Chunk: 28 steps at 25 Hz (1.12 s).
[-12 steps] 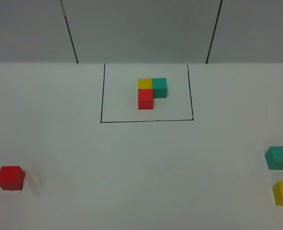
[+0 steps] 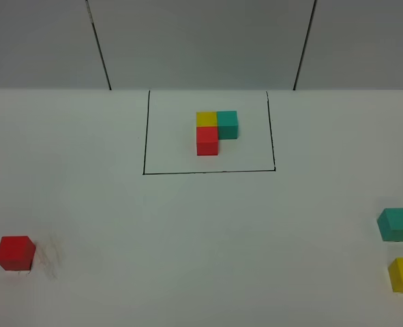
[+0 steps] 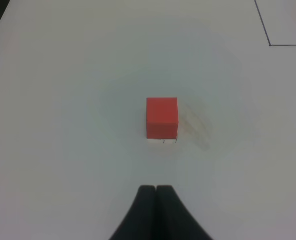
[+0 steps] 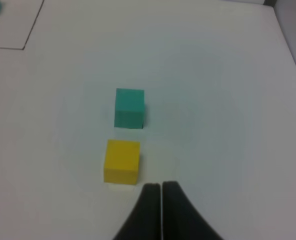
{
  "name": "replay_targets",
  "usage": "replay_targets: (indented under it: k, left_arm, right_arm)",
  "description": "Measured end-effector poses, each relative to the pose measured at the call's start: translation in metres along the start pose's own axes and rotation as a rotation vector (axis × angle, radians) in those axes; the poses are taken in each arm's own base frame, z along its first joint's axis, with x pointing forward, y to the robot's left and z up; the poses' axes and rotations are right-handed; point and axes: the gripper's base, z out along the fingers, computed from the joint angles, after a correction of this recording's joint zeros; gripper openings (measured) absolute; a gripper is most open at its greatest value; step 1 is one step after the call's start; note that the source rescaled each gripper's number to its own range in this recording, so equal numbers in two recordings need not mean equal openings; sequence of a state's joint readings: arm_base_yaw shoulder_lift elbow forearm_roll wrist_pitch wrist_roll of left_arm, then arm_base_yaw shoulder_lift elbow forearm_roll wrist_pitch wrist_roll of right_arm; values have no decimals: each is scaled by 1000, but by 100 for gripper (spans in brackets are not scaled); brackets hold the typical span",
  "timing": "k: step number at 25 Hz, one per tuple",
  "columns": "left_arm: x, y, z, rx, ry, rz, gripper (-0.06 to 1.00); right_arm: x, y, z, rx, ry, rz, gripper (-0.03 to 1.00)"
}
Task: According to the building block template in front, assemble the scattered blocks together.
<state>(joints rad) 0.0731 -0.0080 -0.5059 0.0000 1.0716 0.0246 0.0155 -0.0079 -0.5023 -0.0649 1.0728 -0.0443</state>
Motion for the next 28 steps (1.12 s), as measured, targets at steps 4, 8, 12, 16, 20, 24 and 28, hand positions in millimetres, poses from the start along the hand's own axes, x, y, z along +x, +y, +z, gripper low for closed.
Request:
replay_targets:
  k: [4,8,12,16,20,24,28]
  left_arm:
    - [0,0,0,0,0,0,0]
    - [0,0,0,0,-1,-1,0]
    - [0,0,0,0,-1,-1,0]
    - [0,0,0,0,-1,-1,0]
    - [0,0,0,-5,0,1,0]
    - [0,0,0,0,-1,-1,0]
    - [-1,1,1,-7,8,2,0]
  right_arm:
    - [0,0,0,0,0,0,1]
    - [0,0,0,0,0,0,1]
    - [0,0,0,0,0,0,1]
    - [0,0,0,0,0,0,1]
    - [0,0,0,0,0,0,1]
    - [0,0,0,0,0,0,1]
    - [0,0,0,0,0,0,1]
